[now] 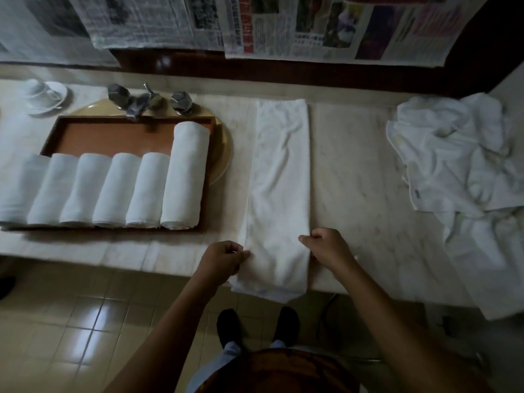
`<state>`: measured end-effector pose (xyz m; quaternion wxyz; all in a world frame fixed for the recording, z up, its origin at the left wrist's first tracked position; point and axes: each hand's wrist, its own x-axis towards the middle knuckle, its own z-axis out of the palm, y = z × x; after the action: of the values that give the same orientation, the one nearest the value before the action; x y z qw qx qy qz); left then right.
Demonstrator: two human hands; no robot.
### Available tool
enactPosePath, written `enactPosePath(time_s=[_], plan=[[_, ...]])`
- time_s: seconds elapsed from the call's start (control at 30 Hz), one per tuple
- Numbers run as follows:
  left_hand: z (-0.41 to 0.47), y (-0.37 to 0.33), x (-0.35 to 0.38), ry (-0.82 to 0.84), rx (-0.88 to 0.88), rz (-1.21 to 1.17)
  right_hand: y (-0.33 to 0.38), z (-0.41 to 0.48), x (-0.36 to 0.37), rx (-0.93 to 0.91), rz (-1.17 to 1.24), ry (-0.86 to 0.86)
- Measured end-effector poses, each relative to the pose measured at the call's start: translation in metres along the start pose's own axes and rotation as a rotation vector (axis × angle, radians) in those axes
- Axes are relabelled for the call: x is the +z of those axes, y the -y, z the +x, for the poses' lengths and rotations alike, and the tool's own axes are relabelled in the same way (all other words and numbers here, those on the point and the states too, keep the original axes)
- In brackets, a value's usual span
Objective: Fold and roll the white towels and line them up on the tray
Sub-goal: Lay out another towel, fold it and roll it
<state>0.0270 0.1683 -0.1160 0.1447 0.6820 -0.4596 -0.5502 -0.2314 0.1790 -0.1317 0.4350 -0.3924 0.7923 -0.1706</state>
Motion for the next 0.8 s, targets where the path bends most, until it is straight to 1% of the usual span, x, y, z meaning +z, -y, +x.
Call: enactPosePath(time_s=[0.07,0.1,0.17,0.27,0.33,0.37,0.43,0.47,0.5,0.53,0.63,0.67,0.8], plan=[[0.0,0.006,-0.001,-0.072,0.006,0.177,0.002,-0.006,0.002,-0.003,-0.024,-0.082],[0.001,0.009,-0.001,-0.091,0.009,0.225,0.002,-0.008,0.004,-0.007,-0.044,-0.113],[0.003,0.01,-0.003,-0.078,0.026,0.271,0.001,-0.013,0.01,0.012,-0.065,-0.129],[0.006,0.009,-0.005,-0.08,0.036,0.285,-0.005,-0.021,0.015,0.072,-0.11,-0.097],[0.006,0.009,-0.006,-0.065,0.033,0.313,-0.009,-0.025,0.016,0.08,-0.144,-0.077],[0.008,0.01,-0.006,-0.042,0.024,0.29,-0.01,-0.027,0.017,0.081,-0.146,-0.065],[0.013,0.011,-0.01,0.074,-0.024,0.146,-0.01,-0.031,0.019,0.075,-0.128,-0.074],[0.011,0.01,-0.013,0.137,-0.045,0.061,-0.01,-0.032,0.02,0.071,-0.112,-0.092],[0.013,0.01,-0.015,0.162,-0.049,0.02,-0.009,-0.034,0.021,0.065,-0.091,-0.11],[0.016,0.012,-0.015,0.145,-0.037,0.036,-0.008,-0.035,0.022,0.06,-0.069,-0.121],[0.015,0.016,-0.014,0.029,0.028,0.263,-0.008,-0.035,0.026,0.071,-0.004,-0.125],[0.014,0.016,-0.014,0.007,0.049,0.299,-0.007,-0.034,0.027,0.09,0.045,-0.112],[0.012,0.014,-0.011,0.0,0.051,0.268,-0.012,-0.026,0.03,0.19,0.339,-0.015]])
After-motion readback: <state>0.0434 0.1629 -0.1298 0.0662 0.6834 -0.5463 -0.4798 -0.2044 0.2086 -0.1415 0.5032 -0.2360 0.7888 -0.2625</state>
